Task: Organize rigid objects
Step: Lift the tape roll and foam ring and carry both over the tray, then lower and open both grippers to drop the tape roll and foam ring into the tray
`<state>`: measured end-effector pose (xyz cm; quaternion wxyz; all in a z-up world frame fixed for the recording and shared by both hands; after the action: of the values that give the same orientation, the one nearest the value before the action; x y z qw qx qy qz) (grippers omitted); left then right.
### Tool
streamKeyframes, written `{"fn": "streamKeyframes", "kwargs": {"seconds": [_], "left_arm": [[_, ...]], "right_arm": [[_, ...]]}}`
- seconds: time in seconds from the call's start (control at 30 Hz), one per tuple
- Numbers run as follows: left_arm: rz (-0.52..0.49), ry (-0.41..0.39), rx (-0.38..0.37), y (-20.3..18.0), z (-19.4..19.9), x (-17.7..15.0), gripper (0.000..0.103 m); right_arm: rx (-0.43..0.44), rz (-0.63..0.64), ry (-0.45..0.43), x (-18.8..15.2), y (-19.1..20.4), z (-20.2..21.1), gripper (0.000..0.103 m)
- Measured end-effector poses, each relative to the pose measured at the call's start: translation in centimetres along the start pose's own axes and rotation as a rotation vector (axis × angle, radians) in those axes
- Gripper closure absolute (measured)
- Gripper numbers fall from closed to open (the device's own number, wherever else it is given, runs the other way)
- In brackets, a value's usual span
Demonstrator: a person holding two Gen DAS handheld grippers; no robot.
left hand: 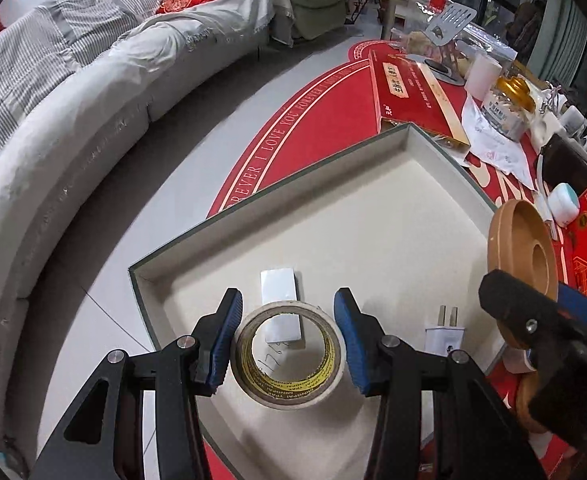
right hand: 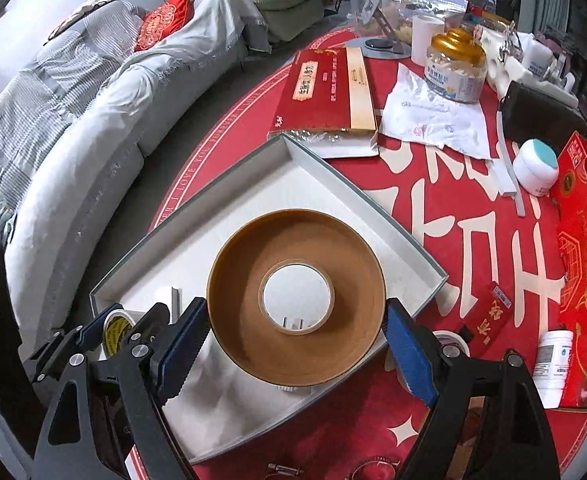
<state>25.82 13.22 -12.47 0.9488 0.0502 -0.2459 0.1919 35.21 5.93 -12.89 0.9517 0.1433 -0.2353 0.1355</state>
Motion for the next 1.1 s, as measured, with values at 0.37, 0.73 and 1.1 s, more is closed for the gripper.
{"fn": "streamKeyframes", "kwargs": {"seconds": [0.37,0.73,1.1], "left_arm": [[-0.016,0.017,0.003,-0.4,-0.7,-0.4,0.051],[-0.114,-0.046,0.001,-1.3,0.5,-0.9,0.002],[-0.131,-0.063,-0.092,-1.2,4.9,-5.0,0.0]], "right_arm": [[0.001,-0.007,0.025,-0.4,-0.2,-1.1,0.016],[-0.042,0.052,0.054,-1.4,-0.5,-1.4,0.001],[-0.06,0.1,-0.013,-8.5,-7.5,4.8,0.001]]}}
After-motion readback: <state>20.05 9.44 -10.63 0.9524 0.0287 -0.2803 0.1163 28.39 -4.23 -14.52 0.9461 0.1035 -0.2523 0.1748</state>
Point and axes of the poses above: each gripper's, at about its wrist camera, not at the fingertips, and z roughly against the way its jaws point, y to its left, x to its top, the point moved 8 cm from there along -z, roughly the way its jaws point, and after that the axes turned 1 degree about -y, right-handed, at the moved point
